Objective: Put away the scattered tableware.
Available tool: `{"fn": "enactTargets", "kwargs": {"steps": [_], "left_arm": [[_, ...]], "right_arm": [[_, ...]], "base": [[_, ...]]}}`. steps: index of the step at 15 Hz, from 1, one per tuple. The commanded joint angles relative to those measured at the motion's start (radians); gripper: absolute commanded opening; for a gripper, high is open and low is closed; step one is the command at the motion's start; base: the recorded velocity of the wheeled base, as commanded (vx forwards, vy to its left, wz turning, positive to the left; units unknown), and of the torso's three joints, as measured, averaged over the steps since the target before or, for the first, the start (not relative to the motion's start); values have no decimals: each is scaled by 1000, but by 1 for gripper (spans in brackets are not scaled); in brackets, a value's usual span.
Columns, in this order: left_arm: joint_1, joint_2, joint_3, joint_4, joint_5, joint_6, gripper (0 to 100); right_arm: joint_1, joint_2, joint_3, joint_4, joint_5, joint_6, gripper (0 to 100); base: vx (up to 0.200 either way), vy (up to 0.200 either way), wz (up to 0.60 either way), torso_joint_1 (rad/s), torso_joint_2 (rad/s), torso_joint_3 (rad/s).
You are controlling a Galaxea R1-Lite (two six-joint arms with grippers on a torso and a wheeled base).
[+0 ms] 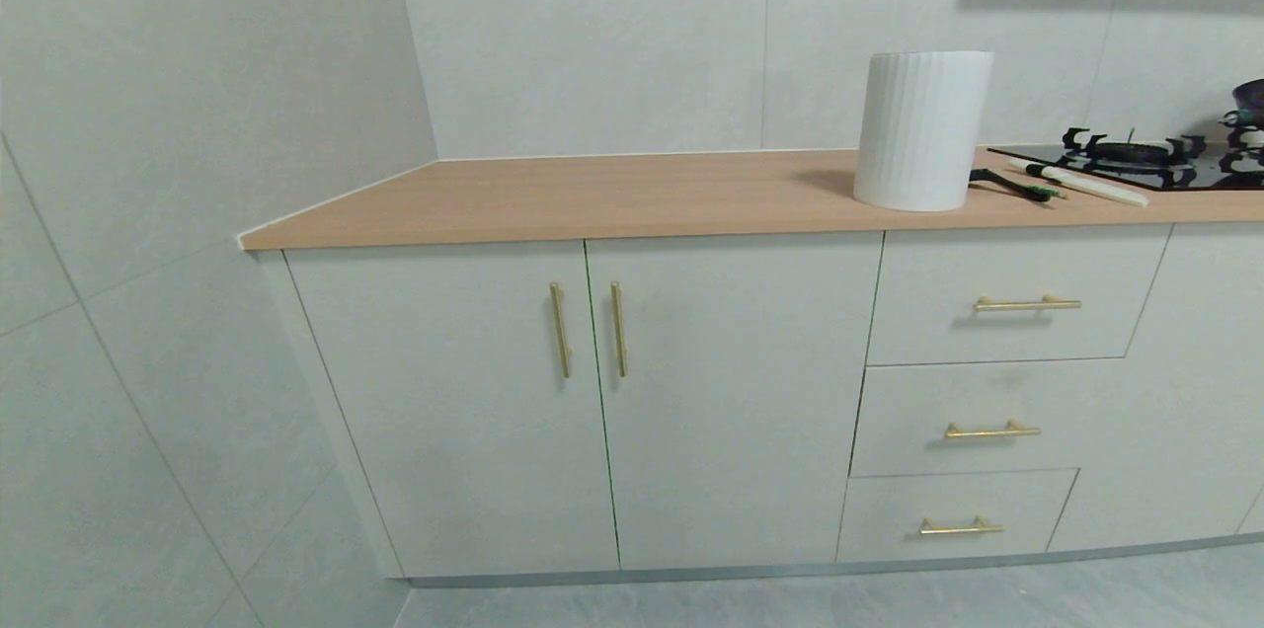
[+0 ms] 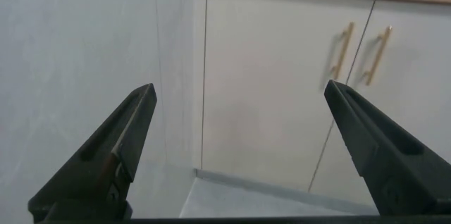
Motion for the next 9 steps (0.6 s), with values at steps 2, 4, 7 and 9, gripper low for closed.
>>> {"fn": "enactTargets", "kwargs": {"steps": [2, 4, 7, 9], "left_arm": [[7, -18, 135, -81, -51, 5, 100], [7, -18, 135, -53, -146, -1, 100], [7, -18, 135, -40, -240, 38, 100], [5, -18, 135, -17, -251, 46, 100]], "right_arm": [[-4, -33, 111, -41, 40, 0, 100], [-2, -33, 111, -34, 166, 7, 100], [-2, -30, 111, 11, 344, 5, 100], [5, -22, 111, 21, 355, 8, 100]], "base": [[0, 0, 0, 0, 0, 0], [0, 0, 0, 0, 0, 0], [0, 0, 0, 0, 0, 0], [0, 0, 0, 0, 0, 0]]}}
